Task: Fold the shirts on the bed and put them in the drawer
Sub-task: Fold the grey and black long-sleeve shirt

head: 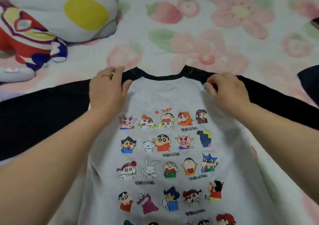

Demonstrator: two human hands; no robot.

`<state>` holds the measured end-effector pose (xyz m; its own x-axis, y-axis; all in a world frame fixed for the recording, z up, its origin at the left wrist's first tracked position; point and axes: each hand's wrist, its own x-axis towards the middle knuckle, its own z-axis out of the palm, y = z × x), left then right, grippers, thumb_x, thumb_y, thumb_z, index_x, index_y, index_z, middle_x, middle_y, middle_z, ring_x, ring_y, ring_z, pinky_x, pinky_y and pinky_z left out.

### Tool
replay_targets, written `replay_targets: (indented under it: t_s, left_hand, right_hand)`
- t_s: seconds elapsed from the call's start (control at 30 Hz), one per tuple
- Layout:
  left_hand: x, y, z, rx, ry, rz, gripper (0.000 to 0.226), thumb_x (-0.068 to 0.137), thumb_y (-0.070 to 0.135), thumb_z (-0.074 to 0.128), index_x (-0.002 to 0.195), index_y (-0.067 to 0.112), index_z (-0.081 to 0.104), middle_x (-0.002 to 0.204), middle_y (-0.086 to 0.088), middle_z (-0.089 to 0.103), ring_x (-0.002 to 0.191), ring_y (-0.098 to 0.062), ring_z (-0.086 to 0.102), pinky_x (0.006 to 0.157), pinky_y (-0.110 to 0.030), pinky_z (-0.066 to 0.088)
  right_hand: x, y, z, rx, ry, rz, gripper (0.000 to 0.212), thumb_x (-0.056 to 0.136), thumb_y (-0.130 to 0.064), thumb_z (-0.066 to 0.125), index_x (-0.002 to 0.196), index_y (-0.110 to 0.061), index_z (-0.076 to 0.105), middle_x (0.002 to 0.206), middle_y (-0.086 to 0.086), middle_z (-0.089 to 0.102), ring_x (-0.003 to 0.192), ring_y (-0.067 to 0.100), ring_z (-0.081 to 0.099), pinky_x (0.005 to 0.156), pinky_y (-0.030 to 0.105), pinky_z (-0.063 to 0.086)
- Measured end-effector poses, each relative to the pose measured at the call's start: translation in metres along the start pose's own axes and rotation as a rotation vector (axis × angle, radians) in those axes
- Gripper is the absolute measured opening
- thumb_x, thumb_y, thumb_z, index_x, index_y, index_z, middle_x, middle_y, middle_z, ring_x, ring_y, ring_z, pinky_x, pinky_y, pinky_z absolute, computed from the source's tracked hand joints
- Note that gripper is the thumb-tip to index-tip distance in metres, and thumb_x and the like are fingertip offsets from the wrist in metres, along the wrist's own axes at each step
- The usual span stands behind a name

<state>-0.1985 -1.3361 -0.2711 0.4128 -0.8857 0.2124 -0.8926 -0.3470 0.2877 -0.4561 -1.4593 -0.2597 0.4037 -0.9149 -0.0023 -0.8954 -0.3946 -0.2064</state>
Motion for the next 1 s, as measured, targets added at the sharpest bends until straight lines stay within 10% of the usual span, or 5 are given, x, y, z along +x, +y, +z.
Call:
replay_targets:
  t_s: [0.43, 0.63, 0.73, 0.87, 1.0]
  left_hand:
    - [0.081, -0.019, 0.045, 0.171, -0.027, -0.057, 0.020, 0.096, 0.023, 0.041, 0.106, 0.009, 0.051, 0.101, -0.024, 0.051, 0.091, -0.041, 0.051, 0.060, -0.037, 0.023]
    - [0.082, -0.006, 0.051, 0.199, 0.015, -0.048, 0.030, 0.095, 0.025, 0.042, 0.120, 0.012, 0.052, 0.119, -0.023, 0.050, 0.113, -0.039, 0.043, 0.084, -0.044, 0.028]
    - [0.024, 0.030, 0.051, 0.015, 0.061, 0.173, 0.045, 0.091, 0.035, 0.039, 0.130, 0.014, 0.050, 0.133, -0.019, 0.050, 0.127, -0.039, 0.041, 0.100, -0.044, 0.021]
    - [-0.026, 0.038, 0.068, 0.123, -0.342, 0.190, 0.061, 0.086, 0.060, 0.006, 0.143, 0.039, 0.005, 0.155, 0.005, 0.003, 0.143, -0.018, -0.002, 0.113, -0.039, -0.007]
    - [0.014, 0.050, 0.077, 0.092, -0.273, -0.074, 0.064, 0.086, 0.056, 0.009, 0.147, 0.036, 0.006, 0.157, 0.001, -0.003, 0.143, -0.025, -0.012, 0.113, -0.048, -0.011]
  right_hand:
    - [0.097, 0.000, 0.047, -0.074, 0.228, -0.175, 0.028, 0.096, -0.025, 0.040, 0.103, -0.003, 0.057, 0.101, 0.023, 0.058, 0.095, 0.041, 0.050, 0.064, 0.038, 0.025]
    - [0.092, -0.025, 0.053, -0.052, 0.235, -0.028, 0.029, 0.095, -0.026, 0.041, 0.115, -0.010, 0.052, 0.118, 0.018, 0.050, 0.111, 0.032, 0.043, 0.083, 0.038, 0.029]
    - [0.026, -0.050, 0.059, 0.241, 0.375, -0.304, 0.034, 0.086, -0.025, 0.048, 0.110, -0.004, 0.061, 0.115, 0.018, 0.059, 0.109, 0.036, 0.053, 0.090, 0.040, 0.038]
    - [-0.019, -0.017, 0.069, -0.013, -0.136, -0.441, 0.058, 0.095, -0.044, 0.031, 0.144, -0.015, 0.030, 0.152, 0.005, 0.028, 0.141, 0.023, 0.023, 0.115, 0.039, 0.014]
    - [0.014, 0.026, 0.056, -0.027, -0.132, -0.197, 0.054, 0.099, -0.037, 0.024, 0.149, -0.020, 0.012, 0.158, -0.003, 0.007, 0.145, 0.015, 0.002, 0.115, 0.029, -0.003]
